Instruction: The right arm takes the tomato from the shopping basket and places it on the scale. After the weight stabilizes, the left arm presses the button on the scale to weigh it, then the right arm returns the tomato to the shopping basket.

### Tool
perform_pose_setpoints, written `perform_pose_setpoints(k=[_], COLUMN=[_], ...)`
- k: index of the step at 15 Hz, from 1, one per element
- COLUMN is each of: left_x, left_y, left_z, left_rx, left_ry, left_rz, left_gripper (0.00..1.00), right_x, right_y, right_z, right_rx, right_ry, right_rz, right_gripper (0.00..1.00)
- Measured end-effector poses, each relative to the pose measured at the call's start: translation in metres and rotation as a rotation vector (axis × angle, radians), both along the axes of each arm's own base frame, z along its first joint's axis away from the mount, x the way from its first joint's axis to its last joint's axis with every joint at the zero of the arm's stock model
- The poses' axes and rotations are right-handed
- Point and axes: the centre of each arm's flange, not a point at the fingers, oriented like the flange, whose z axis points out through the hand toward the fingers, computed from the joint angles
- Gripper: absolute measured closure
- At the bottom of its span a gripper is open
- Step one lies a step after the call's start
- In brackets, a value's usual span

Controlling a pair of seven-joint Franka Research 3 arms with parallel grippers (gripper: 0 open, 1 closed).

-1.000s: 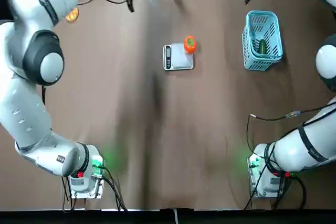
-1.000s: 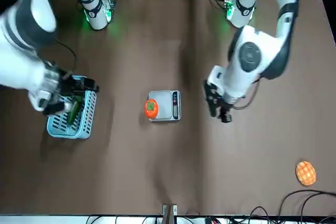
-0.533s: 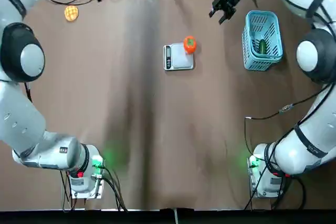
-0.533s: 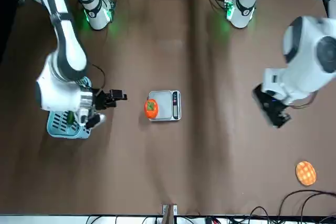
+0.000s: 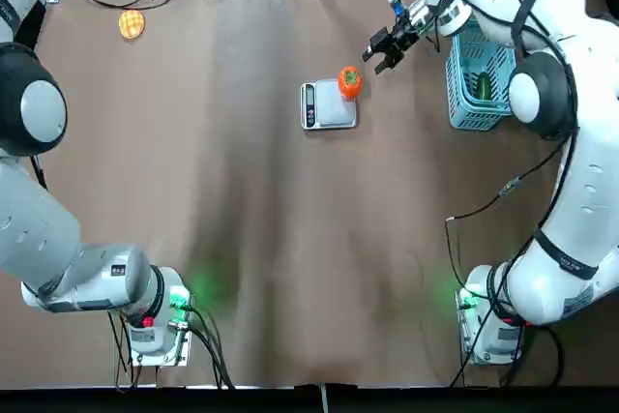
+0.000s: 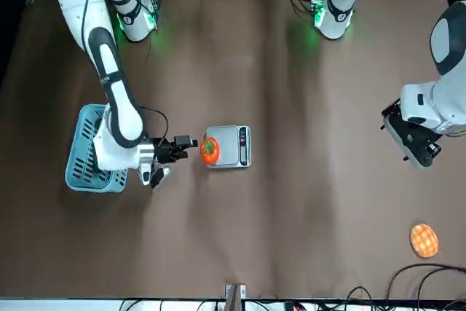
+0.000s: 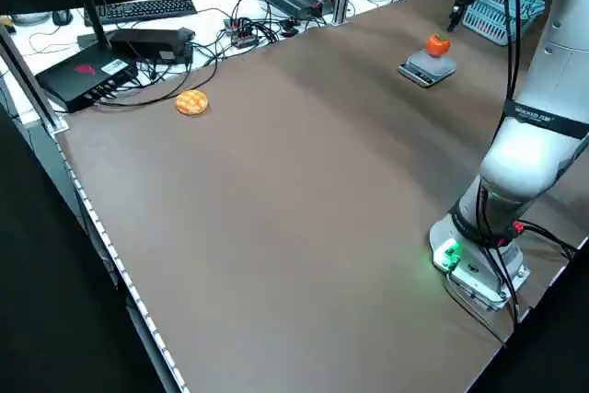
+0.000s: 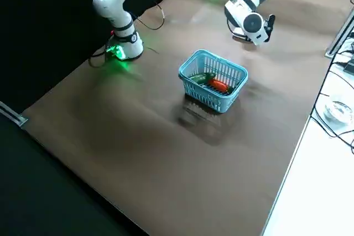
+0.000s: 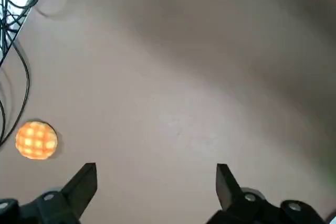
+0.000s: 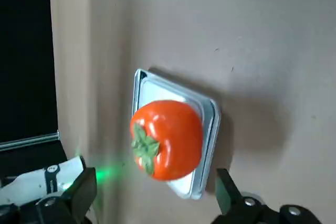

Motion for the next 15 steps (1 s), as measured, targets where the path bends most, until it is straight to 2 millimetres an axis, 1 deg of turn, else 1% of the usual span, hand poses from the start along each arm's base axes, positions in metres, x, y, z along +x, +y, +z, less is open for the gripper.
perform_pose_setpoints(k=[2,4,7,9,10,12,13,15], left_x=[-0.001,-0.004,-0.008,-0.011,-0.013,-0.017,-0.023,-0.03], left_y=[0.001,-0.001,-0.005,-0.007,-0.007,-0.005,-0.002,0.001], left_z=[-0.001,-0.004,-0.007,-0.007,-0.004,0.009,0.022,0.039], left_rx=[0.001,0.005,0.018,0.028,0.035,0.047,0.055,0.053], left_ry=[0.006,0.029,0.056,0.07,0.078,0.09,0.086,0.063], left_rz=[0.056,0.169,0.368,0.49,0.542,0.632,0.711,0.783], left_gripper=[0.0,0.0,0.0,0.0,0.0,0.0,0.0,0.0], right_x=[-0.003,-0.007,-0.014,-0.018,-0.019,-0.02,-0.021,-0.023], right_y=[0.011,0.018,0.019,0.018,0.017,0.017,0.017,0.017], right_z=[-0.013,-0.025,-0.047,-0.058,-0.062,-0.068,-0.073,-0.077], right_rx=[0.023,0.065,0.117,0.128,0.134,0.151,0.16,0.161], right_ry=[-0.002,-0.006,-0.019,-0.026,-0.027,-0.036,-0.038,-0.033], right_rz=[-0.018,-0.026,-0.038,-0.034,-0.036,-0.042,-0.048,-0.048], right_gripper=[0.0,0.0,0.0,0.0,0.0,0.0,0.0,0.0])
